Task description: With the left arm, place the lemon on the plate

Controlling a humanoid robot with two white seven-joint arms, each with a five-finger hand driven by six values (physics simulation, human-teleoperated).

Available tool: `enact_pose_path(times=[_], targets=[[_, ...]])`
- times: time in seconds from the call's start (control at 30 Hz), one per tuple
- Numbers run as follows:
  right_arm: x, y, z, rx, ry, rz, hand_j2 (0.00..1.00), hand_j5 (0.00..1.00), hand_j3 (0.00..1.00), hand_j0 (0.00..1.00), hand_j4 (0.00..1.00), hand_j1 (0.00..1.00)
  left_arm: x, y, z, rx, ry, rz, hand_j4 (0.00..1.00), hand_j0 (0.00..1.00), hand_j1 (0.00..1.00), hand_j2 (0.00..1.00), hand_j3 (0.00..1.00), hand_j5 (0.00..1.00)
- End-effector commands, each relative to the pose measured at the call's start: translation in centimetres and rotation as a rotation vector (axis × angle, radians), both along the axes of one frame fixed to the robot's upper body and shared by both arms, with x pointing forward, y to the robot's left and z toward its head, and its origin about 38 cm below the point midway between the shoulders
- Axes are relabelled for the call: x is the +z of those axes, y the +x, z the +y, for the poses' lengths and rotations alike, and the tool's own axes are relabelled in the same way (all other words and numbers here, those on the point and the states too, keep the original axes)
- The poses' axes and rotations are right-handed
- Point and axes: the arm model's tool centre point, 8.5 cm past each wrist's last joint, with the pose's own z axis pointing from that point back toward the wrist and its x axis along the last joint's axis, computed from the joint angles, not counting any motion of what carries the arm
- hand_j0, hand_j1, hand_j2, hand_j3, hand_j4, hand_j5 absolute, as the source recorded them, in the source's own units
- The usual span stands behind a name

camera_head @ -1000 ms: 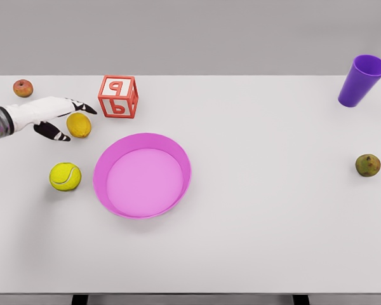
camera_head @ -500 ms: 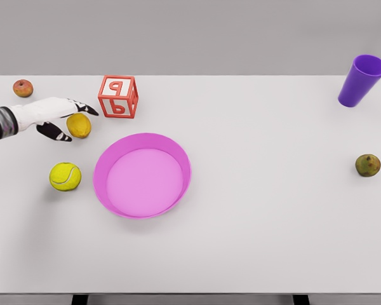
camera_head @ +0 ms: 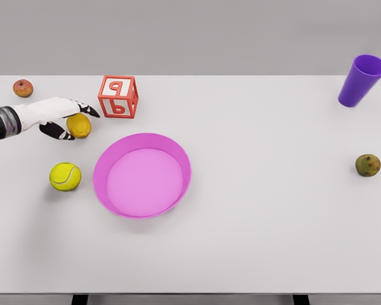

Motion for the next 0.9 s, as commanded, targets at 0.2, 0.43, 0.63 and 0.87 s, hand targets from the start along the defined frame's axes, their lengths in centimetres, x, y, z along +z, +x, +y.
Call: enact_pose_path(times=[0.2,0.43,0.63,0.87], targets=[[0.00,-0.02,0.01,-0.001,0.000,0.000,1.00,1.00,1.00,1.00,1.00,1.00,0.06,0.00,0.16,0.006,-0.006,0.000,0.79,0.79,0.79,0.79,0.79,0.79],[0.00,-0.02,0.01,0.000,0.000,0.000,1.00,1.00,1.00,1.00,1.00,1.00,-0.20,-0.02,0.25,0.011,-0.007,0.006,0.79,0.79,0.79,0.79,0.79,0.79],[0.00,-0.02,0.01,0.000,0.000,0.000,1.00,1.00,1.00,1.00,1.00,1.00,-0.36,-0.03,0.14,0.010,-0.009,0.009,0.75,0.75,0.75,0.75,0.75,0.75],[0.00,-0.02,0.01,0.000,0.000,0.001,1.00,1.00,1.00,1.00,1.00,1.00,-0.58,-0.09,0.27,0.014,-0.010,0.015,0.64,0.64,0.64,0.64,0.64,0.64]])
